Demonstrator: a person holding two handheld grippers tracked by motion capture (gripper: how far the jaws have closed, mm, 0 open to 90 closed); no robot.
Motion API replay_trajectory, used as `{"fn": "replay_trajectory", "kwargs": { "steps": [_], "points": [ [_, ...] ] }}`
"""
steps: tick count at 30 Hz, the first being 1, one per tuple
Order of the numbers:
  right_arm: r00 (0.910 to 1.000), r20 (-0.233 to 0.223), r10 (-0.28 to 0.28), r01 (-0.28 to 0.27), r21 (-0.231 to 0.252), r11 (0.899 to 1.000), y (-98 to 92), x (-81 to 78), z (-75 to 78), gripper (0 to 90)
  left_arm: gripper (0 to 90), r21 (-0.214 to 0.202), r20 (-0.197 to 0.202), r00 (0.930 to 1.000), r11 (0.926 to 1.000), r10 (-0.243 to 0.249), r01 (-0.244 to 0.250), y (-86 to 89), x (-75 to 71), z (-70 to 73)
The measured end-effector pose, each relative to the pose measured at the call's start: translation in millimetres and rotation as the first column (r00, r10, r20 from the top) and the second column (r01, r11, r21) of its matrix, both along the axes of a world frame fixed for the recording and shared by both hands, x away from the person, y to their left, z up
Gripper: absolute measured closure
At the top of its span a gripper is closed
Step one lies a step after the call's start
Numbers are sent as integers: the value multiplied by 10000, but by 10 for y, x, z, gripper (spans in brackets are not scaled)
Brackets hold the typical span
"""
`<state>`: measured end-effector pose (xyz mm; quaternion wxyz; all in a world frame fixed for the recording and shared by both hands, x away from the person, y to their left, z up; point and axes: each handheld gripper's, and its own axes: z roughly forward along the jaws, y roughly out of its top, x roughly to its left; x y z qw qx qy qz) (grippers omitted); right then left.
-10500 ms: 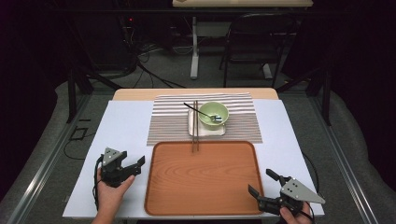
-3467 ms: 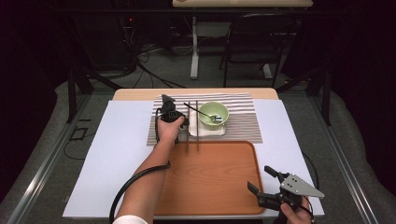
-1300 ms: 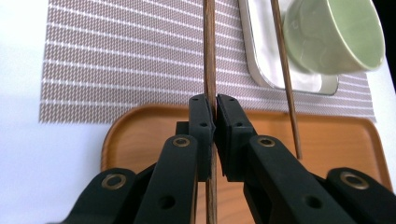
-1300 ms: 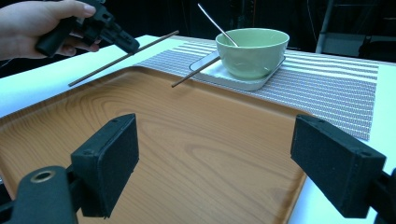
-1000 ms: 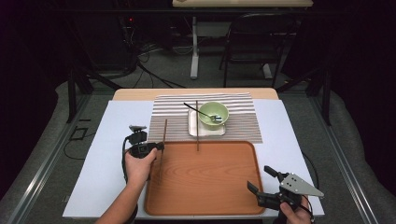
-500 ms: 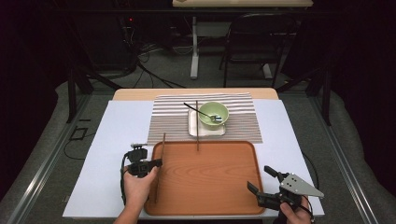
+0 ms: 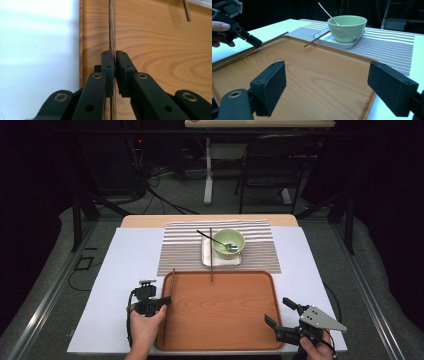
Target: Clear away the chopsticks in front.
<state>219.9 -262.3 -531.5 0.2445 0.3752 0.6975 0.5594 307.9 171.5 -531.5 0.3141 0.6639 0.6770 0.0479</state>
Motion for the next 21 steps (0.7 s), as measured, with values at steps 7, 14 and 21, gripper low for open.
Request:
{"fn": "replay_trajectory", "kwargs": {
  "steps": [7, 14, 21],
  "points": [
    [10000, -4, -2, 2, 2, 10000, 0, 1, 0, 146, 853, 59, -43, 10000, 10000, 79, -79, 18, -44, -28],
    [10000, 0, -3, 3, -1, 10000, 1, 1, 0, 146, 852, 75, -129, 9998, 9999, 128, -127, 31, -77, -60],
    [10000, -1, 0, 0, -5, 10000, 1, 0, 0, 146, 850, 104, -134, 9997, 9998, 189, -187, 19, -82, -97]
  ]
}}
